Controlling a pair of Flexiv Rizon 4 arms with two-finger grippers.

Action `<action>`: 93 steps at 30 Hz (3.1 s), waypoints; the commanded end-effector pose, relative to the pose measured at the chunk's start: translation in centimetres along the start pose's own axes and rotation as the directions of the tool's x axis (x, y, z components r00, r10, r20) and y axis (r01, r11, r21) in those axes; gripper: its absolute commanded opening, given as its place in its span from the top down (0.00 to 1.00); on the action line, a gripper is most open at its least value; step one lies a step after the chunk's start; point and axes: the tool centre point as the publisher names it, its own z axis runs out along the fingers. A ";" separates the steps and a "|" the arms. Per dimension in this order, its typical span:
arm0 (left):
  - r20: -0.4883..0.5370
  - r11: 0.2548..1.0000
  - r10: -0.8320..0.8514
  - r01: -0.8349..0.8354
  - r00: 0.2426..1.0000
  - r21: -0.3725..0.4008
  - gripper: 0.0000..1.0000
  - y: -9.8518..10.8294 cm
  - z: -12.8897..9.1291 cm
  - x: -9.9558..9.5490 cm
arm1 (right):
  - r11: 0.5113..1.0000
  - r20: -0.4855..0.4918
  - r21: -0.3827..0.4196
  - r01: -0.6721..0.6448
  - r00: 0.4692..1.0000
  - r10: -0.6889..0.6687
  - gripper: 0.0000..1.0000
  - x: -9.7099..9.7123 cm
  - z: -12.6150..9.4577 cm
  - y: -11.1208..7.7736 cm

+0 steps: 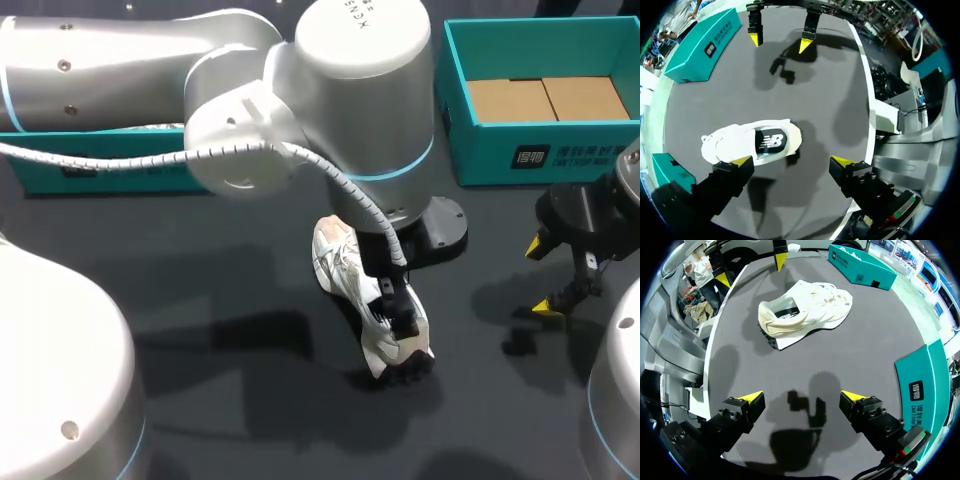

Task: Take the shoe out of the shoebox, open the shoe tongue, remove and reinsert the insole, then place the shoe into the shoebox

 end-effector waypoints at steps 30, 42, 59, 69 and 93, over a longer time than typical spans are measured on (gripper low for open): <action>0.014 0.965 -0.259 0.258 0.966 0.050 0.00 -2.0 9.7 1.0 | 1.000 0.003 0.003 -0.001 1.000 0.001 0.00 0.1 0.1 0.0; 0.037 0.965 -0.261 0.260 0.965 0.018 0.10 -1.6 12.4 1.9 | 1.000 0.003 0.003 -0.001 1.000 0.001 0.00 0.1 0.1 0.0; 0.087 0.963 -0.267 0.270 0.960 -0.015 0.47 -2.1 14.5 1.1 | 1.000 0.003 0.003 -0.001 1.000 0.001 0.00 0.1 0.1 0.0; 0.071 0.965 -0.260 0.262 0.963 -0.024 1.00 -1.5 13.4 0.0 | 1.000 0.003 0.003 -0.001 1.000 0.001 0.00 0.1 0.1 0.0; 0.095 1.000 -0.014 0.016 0.995 -0.020 1.00 2.0 -3.4 -6.3 | 1.000 0.003 0.003 -0.001 1.000 0.001 0.00 0.1 0.1 0.0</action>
